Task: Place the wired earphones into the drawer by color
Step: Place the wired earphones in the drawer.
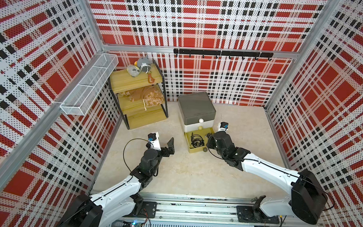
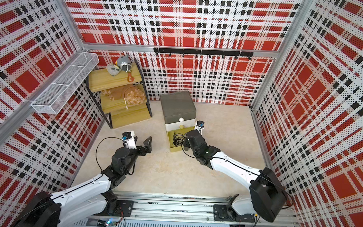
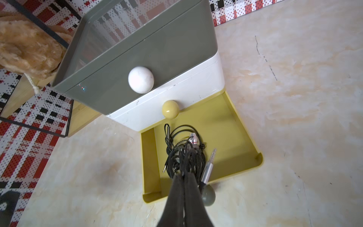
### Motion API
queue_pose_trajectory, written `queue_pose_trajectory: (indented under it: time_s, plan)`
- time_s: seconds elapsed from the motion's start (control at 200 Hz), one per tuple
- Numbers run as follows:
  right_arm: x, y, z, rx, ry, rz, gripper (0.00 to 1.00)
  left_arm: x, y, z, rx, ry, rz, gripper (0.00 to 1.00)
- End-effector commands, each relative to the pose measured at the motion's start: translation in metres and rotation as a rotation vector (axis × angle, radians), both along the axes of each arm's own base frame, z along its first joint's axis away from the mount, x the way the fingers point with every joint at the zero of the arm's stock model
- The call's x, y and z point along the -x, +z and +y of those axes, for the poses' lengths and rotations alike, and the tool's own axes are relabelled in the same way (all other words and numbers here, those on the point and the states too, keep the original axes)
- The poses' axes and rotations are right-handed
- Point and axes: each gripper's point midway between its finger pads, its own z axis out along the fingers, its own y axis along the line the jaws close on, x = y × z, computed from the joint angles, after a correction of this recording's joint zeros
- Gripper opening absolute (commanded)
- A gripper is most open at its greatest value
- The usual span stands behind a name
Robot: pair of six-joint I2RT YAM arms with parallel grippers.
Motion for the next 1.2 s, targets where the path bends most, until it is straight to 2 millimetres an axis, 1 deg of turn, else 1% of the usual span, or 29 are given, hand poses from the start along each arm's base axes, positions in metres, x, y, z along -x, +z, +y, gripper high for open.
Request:
queue_pose_trajectory:
  time_s: [0.0,0.15,0.22,0.401,0.601,0.792,0.962,0.992,0.997,1.002,1.052,1.067,1.198]
  plan:
    - [-0.015,0.004,-0.003,-0.03,-0.094,-0.017,0.0,-0.001,0.001,0.001,0.013,0.003,-0.008,0.99]
    - [-0.029,-0.007,-0.006,-0.024,-0.204,0.017,0.0,-0.001,0.002,0.002,0.013,0.009,-0.01,0.99]
    - [-0.035,-0.01,-0.003,-0.021,-0.223,0.02,0.0,-0.001,0.0,0.002,0.011,0.008,-0.007,0.99]
    - [-0.049,-0.026,0.0,-0.044,-0.296,0.048,0.0,-0.002,0.001,0.003,0.009,0.012,-0.008,0.99]
    - [-0.062,-0.047,0.009,-0.051,-0.315,0.083,0.0,-0.001,0.001,0.003,0.012,0.013,-0.009,0.99]
    - [-0.068,-0.065,0.018,-0.067,-0.318,0.118,0.0,-0.001,0.001,0.002,0.015,0.006,-0.009,0.99]
    - [-0.07,-0.069,0.023,-0.078,-0.294,0.123,0.0,-0.001,0.002,0.002,0.016,0.005,-0.011,0.99]
    - [-0.071,-0.068,0.025,-0.082,-0.283,0.12,0.07,-0.001,0.002,0.002,0.017,0.006,-0.011,0.99]
    - [-0.071,-0.068,0.026,-0.084,-0.276,0.12,0.11,-0.001,0.002,0.002,0.018,0.006,-0.011,0.99]
    - [-0.071,-0.068,0.026,-0.084,-0.276,0.12,0.11,-0.001,0.002,0.002,0.018,0.006,-0.011,0.99]
    - [-0.071,-0.067,0.029,-0.098,-0.251,0.116,0.29,-0.001,0.002,0.002,0.017,0.004,-0.011,0.99]
    - [-0.072,-0.067,0.03,-0.1,-0.244,0.119,0.33,-0.001,0.002,0.002,0.017,0.005,-0.01,0.99]
    - [-0.069,-0.068,0.035,-0.114,-0.183,0.133,0.49,-0.001,0.001,0.002,0.018,0.006,-0.008,0.99]
